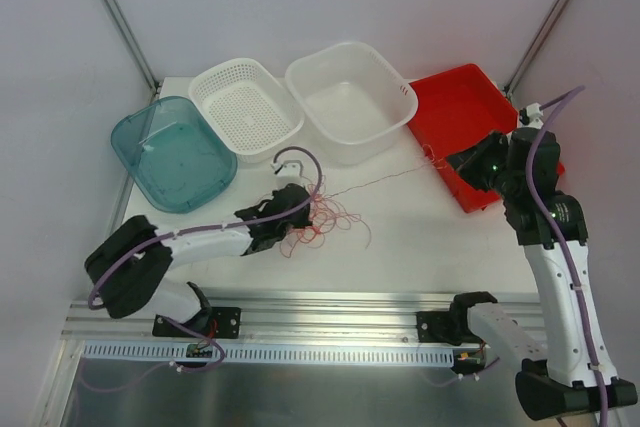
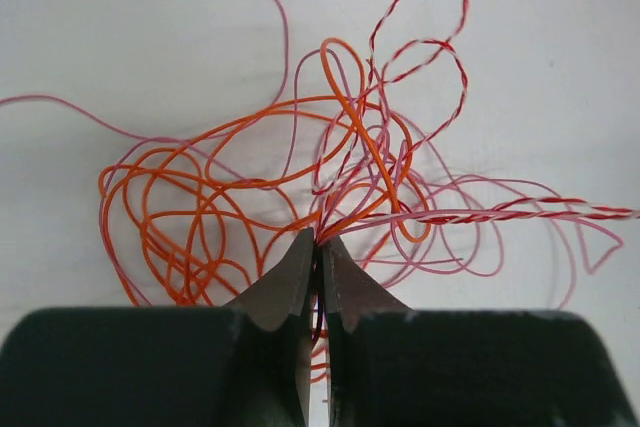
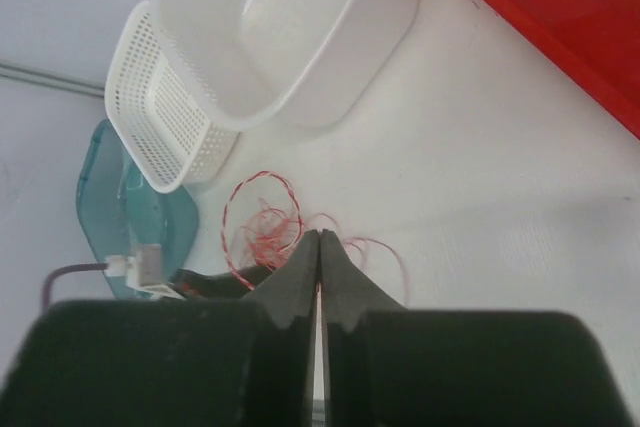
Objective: Untangle the cables
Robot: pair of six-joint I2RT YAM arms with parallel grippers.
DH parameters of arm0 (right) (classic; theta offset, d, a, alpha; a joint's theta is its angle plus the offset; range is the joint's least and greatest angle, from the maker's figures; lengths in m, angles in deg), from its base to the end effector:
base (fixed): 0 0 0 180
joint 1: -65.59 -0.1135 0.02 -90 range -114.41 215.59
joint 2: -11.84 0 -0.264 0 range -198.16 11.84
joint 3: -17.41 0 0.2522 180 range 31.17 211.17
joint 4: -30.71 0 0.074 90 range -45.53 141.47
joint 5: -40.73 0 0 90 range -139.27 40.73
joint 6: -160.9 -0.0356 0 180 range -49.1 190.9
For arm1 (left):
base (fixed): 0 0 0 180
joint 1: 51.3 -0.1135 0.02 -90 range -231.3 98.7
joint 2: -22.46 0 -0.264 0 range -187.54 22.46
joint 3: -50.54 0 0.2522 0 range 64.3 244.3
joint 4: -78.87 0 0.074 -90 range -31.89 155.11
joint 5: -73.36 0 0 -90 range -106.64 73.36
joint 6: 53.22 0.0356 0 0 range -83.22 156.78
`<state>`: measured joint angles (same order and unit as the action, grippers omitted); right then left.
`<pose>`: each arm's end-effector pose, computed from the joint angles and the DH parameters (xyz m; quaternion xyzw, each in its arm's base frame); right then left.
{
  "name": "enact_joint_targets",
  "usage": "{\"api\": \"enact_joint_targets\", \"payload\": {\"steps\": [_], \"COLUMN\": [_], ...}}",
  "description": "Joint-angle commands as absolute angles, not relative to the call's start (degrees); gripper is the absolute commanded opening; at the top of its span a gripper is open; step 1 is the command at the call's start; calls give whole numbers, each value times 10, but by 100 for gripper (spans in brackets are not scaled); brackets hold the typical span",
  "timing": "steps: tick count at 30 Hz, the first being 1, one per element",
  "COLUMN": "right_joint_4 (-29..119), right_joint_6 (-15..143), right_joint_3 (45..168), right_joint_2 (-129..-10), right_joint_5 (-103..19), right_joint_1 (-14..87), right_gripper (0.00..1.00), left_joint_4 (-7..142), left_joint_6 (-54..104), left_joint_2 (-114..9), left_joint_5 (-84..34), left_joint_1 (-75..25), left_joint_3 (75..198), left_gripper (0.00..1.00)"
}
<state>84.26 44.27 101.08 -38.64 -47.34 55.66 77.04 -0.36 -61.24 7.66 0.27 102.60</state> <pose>0.1631 0.0298 0.4171 0.1097 0.8135 0.1922 0.5378 0.1945 -0.2216 0.1849 0.0093 0.8667 -0.1911 0.4606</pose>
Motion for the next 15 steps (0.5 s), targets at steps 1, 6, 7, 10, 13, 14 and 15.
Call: {"api": "enact_joint_targets", "payload": {"steps": [1, 6, 7, 10, 13, 14, 15], "right_joint_4": [864, 896, 900, 903, 910, 911, 911], "right_joint_6": [498, 541, 544, 549, 568, 573, 578], "right_joint_3": [1047, 1072, 1074, 1067, 1063, 1056, 1045], "right_joint_2": [-390, -405, -408, -409, -430, -437, -449], "right_joint_5": [-453, -438, -433, -408, -329, -308, -291], "right_joint_1": [614, 670, 687, 722, 723, 719, 704], "right_gripper": [1, 1, 1, 1, 1, 1, 1], "left_joint_4": [626, 520, 511, 492, 502, 507, 511], "left_joint_6": [2, 36, 40, 54, 108, 118, 126], "left_joint_2": [-529, -430, -419, -380, -352, -348, -345], "left_joint_5": [90, 117, 119, 101, 28, 5, -17], "left_joint_1": [-40, -92, -99, -117, -117, -117, -117], "left_joint_3": [988, 965, 963, 955, 954, 959, 962], "left_gripper": [0, 0, 0, 0, 0, 0, 0]}}
